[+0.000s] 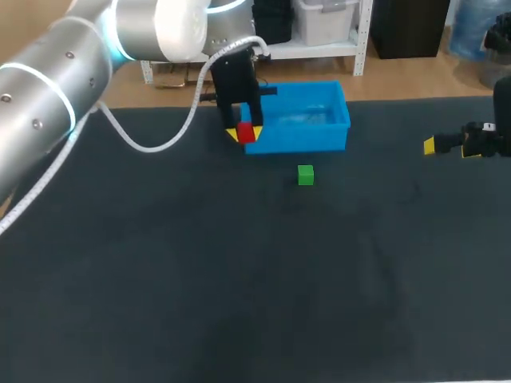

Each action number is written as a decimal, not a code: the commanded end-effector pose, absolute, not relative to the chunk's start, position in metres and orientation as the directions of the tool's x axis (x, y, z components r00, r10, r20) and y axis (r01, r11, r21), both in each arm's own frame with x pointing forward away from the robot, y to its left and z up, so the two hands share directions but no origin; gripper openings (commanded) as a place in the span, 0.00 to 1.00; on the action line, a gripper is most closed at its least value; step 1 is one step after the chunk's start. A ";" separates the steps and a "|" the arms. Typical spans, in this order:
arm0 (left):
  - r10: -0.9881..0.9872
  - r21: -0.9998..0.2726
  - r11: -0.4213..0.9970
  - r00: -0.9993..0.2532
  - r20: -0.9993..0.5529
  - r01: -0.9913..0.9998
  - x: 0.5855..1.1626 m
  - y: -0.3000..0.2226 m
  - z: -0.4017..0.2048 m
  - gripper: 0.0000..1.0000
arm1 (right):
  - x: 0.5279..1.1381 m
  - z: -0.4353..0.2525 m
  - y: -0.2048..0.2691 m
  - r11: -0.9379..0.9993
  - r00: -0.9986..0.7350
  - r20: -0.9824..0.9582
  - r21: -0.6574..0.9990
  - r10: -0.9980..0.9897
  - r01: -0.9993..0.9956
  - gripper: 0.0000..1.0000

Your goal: Use the left arm to pick the red cube and place it into the blue plastic box first, then use the right arm to grasp the green cube and put it into the same blue plastic box after the first action is fully finished.

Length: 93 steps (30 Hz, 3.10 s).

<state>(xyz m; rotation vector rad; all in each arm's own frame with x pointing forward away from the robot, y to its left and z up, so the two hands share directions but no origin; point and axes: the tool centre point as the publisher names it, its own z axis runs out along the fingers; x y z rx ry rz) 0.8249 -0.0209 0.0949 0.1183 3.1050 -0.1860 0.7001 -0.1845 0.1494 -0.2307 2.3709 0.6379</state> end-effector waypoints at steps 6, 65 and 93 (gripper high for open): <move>0.067 -0.197 0.975 -0.983 -0.172 0.101 0.815 -0.011 0.109 0.00 | 0.700 0.150 -0.185 0.866 -0.765 -0.644 0.383 0.001 -0.322 1.00; 0.280 -0.145 0.906 -0.819 -0.500 0.398 0.864 -0.038 0.170 0.00 | 0.700 0.150 -0.185 0.866 -0.765 -0.644 0.383 0.001 -0.322 1.00; 0.311 -0.091 0.911 -0.813 -0.493 0.403 0.910 -0.056 0.160 0.00 | 0.700 0.150 -0.185 0.866 -0.765 -0.644 0.383 0.001 -0.322 1.00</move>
